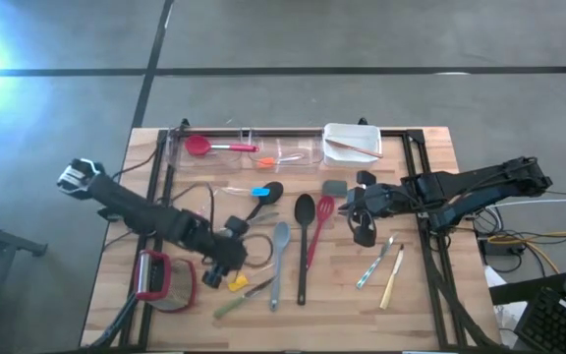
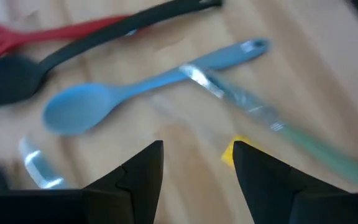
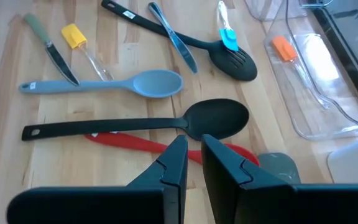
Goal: Pick & Place Kitchen Items
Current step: Put the green table knife into the white bin
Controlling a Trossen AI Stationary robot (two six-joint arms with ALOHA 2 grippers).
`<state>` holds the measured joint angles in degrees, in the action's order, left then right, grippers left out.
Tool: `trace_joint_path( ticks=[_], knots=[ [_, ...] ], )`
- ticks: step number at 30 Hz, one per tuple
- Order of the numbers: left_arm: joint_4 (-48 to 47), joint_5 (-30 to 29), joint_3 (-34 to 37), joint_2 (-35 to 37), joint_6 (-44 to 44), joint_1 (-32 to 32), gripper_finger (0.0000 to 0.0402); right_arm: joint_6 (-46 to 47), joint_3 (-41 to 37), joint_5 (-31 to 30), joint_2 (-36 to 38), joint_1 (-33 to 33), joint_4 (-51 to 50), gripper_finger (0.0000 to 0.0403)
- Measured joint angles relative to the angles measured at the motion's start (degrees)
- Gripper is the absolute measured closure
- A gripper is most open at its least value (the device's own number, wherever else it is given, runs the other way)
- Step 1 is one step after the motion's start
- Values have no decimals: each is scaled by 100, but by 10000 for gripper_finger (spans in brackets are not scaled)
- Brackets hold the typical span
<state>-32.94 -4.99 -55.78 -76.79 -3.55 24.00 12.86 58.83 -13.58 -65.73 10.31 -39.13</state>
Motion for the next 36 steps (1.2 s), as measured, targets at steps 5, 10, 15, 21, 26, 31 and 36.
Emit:
trace_joint_path(
  ticks=[5, 10, 15, 21, 26, 31, 36],
  knots=[
    [1, -1, -454, -458, 94, 342, 203, -50, -2, -5, -2, 2, -4, 360],
    [17, 0, -879, -971, 502, 473, 202, -35, -2, -11, 0, 2, 42, 360],
    [41, -3, -1219, -1494, 1720, 467, 205, 48, -2, -9, -1, 2, 39, 360],
    [35, 325, -1352, -1882, 3516, 568, 210, 198, -2, -9, -2, 2, 50, 360],
    [14, 339, -1335, -2024, 4361, 784, 218, 330, -2, -7, -2, 4, 62, 360],
    [-58, 192, -1334, -2170, 4790, 910, 224, 328, -2, -7, -2, 4, 173, 360],
    [-118, 8, -1322, -2349, 4900, 945, 225, 303, -2, -4, -2, 4, 322, 360]
  ],
)
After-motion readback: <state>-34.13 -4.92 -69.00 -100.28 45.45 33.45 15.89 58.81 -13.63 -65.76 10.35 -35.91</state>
